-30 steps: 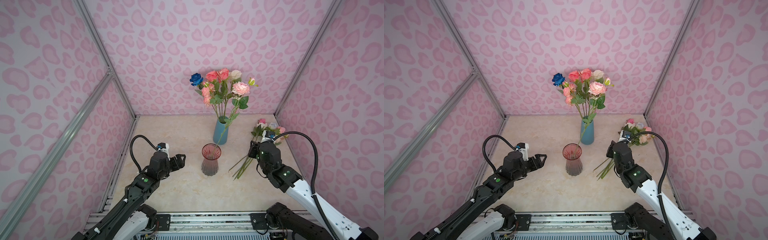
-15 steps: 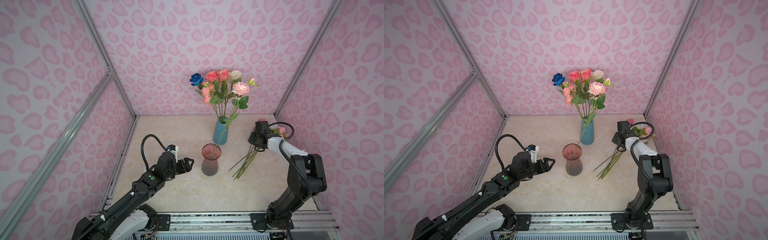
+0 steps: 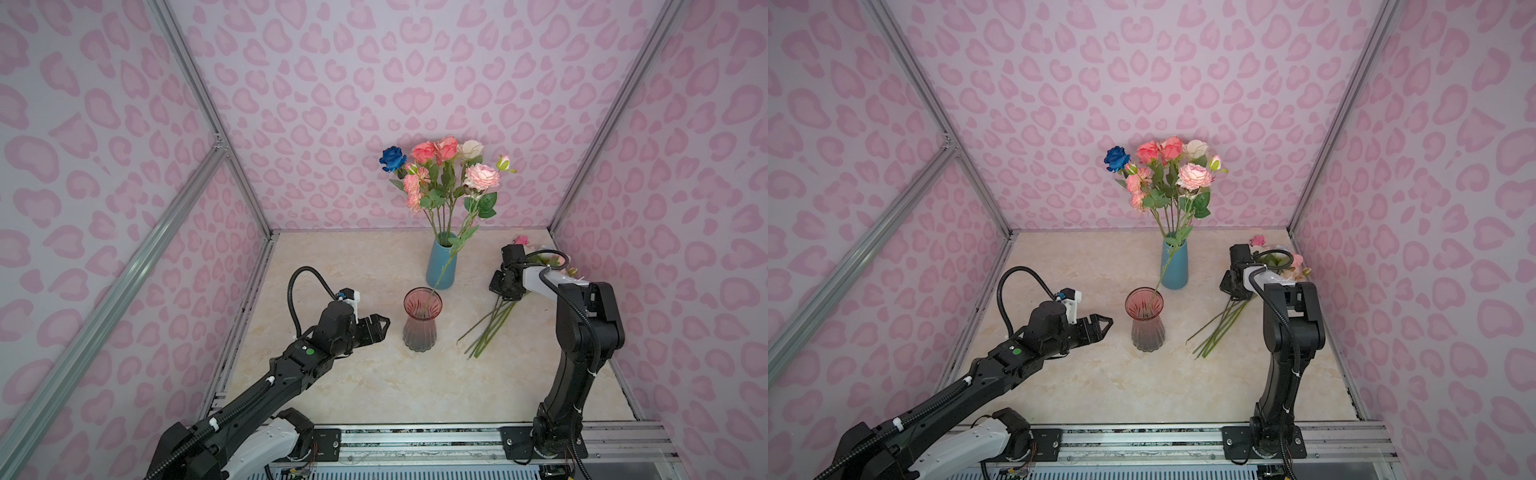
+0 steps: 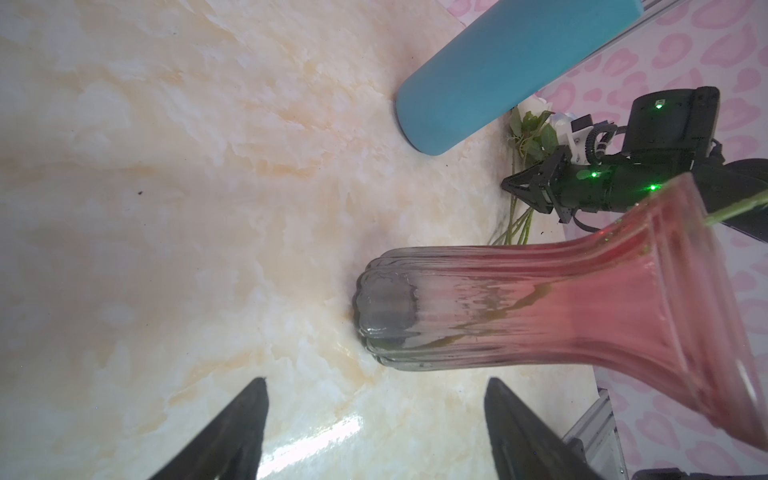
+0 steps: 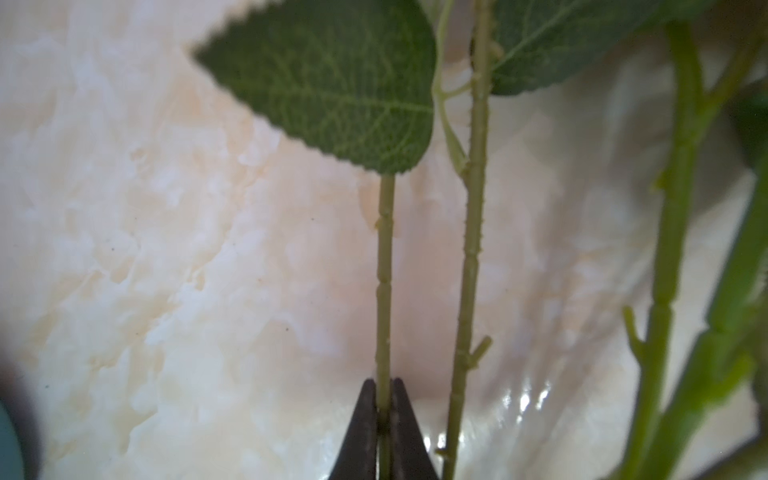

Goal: Arrange the flowers into the vase
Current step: 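Grasp another pink rose stem with the right gripper and lift it, then carry the rose to the teal vase and insert its stem with the right gripper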

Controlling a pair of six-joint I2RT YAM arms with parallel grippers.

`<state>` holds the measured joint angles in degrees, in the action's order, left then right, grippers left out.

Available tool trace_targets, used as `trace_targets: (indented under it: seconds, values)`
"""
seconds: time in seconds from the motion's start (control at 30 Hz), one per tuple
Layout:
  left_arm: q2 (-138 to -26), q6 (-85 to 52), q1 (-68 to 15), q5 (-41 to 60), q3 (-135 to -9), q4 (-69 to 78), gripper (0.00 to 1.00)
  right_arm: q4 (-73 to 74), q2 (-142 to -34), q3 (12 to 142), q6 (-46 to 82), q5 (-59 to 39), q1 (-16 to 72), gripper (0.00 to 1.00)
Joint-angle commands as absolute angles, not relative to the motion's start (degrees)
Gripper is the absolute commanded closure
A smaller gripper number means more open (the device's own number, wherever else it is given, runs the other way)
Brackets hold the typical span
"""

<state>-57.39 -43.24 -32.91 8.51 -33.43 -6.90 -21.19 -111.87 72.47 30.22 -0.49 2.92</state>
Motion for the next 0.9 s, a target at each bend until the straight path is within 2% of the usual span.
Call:
trace_targets:
  seconds: [0.0, 0.2, 0.3, 0.6, 0.87]
  values:
    - [-57.7, -42.18, -32.87, 8.01, -34.53, -5.32, 0.17, -21.19, -109.85, 71.26, 29.57, 0.0, 3.21, 0.97]
    - [-57.79, -41.53, -32.87, 7.7, -35.47, -6.05, 0.17, -17.64, -101.15, 66.46, 30.52, -1.45, 4.23, 1.0]
    - [-56.87, -41.01, -32.89, 7.15, -36.13, -7.14, 0.17, -13.2, -93.59, 62.5, 31.61, -3.77, 4.97, 1.0]
    - [-49.78, -39.9, -32.78, 2.19, -35.56, -10.39, 0.17, -4.51, -69.66, 54.25, 30.69, -2.25, 8.18, 1.0]
    - [-40.15, -42.78, -32.78, -7.35, -32.23, -11.82, 0.16, 1.78, -49.15, 48.68, 21.66, 13.02, 20.68, 1.0]
